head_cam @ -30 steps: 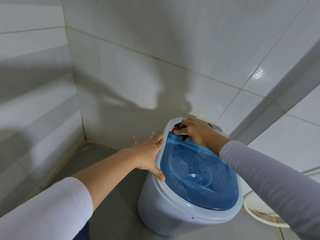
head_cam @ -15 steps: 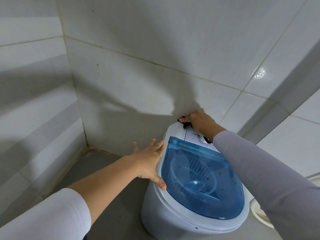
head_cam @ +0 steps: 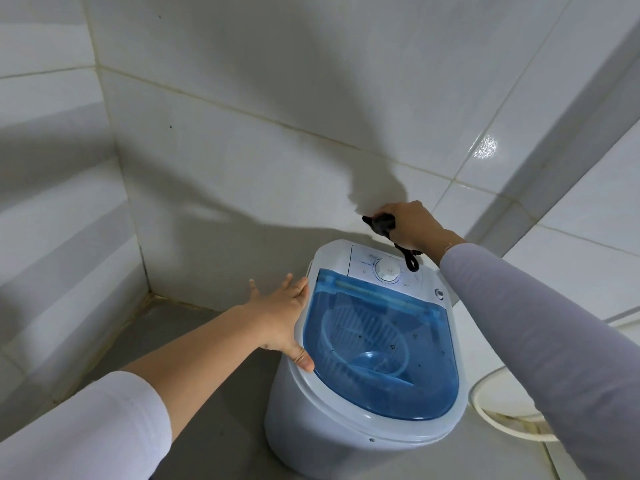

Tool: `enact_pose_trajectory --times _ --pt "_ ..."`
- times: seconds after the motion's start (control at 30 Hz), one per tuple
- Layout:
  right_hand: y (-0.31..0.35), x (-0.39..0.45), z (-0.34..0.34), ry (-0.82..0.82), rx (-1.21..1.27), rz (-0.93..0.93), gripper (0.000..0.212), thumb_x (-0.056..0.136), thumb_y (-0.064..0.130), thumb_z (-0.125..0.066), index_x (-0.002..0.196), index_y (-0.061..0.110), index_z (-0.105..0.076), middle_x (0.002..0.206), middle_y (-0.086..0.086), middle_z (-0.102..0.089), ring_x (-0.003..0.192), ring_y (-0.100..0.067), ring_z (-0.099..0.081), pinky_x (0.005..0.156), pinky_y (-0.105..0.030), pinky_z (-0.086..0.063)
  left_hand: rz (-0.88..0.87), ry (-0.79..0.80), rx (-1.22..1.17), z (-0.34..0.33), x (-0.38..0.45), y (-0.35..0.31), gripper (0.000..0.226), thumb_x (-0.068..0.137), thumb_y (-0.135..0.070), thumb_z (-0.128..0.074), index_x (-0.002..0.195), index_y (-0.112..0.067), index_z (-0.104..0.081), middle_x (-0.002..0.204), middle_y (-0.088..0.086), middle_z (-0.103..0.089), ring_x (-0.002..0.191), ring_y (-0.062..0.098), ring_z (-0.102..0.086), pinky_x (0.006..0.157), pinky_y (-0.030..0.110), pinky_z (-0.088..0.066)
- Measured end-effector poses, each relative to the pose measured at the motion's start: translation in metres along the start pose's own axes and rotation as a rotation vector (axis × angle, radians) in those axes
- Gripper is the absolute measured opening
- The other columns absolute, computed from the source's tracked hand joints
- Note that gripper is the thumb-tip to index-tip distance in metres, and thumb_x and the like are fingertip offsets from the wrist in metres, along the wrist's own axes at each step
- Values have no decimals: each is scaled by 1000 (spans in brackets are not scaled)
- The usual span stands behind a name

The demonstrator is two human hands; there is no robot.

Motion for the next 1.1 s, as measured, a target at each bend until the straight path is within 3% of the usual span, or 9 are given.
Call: enact_pose_trajectory --times 0.13,0.43,0.63,0.77,0.9,1.1 --pt "-3 -2 -9 35 -13 -85 36 87 10 -44 120 13 -60 115 -19 -63 104 -36 -59 74 -31 -45 10 4 -4 0 -1 0 134 64 -64 -72 149 -14 19 159 -5 23 146 19 22 111 69 4" --pt "1 5 -42 159 -4 -133 35 83 7 -48 114 12 -65 115 -15 -64 97 -31 -59 82 -33 -53 8 11 -18 0 1 1 135 64 -63 -73 149 -15 21 158 -5 24 146 18 23 111 68 5" --pt "17 -1 -41 158 -79 -33 30 82 7 -54 108 11 -68 109 -15 -67 96 -32 -63 84 -37 -55 11 20 -5 1 -1 -1 135 64 -62 -73 148 -16 21 158 -5 25 146 18 22 111 69 5" --pt "35 -17 -41 177 -107 115 30 87 11 -57 116 16 -67 117 -8 -67 105 -28 -62 88 -30 -50 25 38 2 1 -1 -1 134 65 -62 -73 149 -15 21 158 -5 26 146 18 23 111 69 6" --pt "40 -36 -45 220 -157 227 41 85 -2 -50 117 17 -66 116 -9 -68 105 -28 -61 82 -27 -45 44 42 20 0 -3 -1 133 65 -62 -72 149 -14 19 159 -4 24 146 18 23 111 69 6" --pt "41 -60 -50 227 -290 387 37 86 1 -51 117 17 -64 110 -7 -66 109 -24 -53 78 -25 -38 55 38 54 2 -2 -2 134 64 -65 -72 149 -16 20 159 -4 23 146 20 22 111 70 4"
Point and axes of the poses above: each hand's wrist, its own x-axis towards the middle knuckle, its own z-axis out of the back of the hand, y = z × x, the point moved 8 cm from there along x, towards the middle knuckle
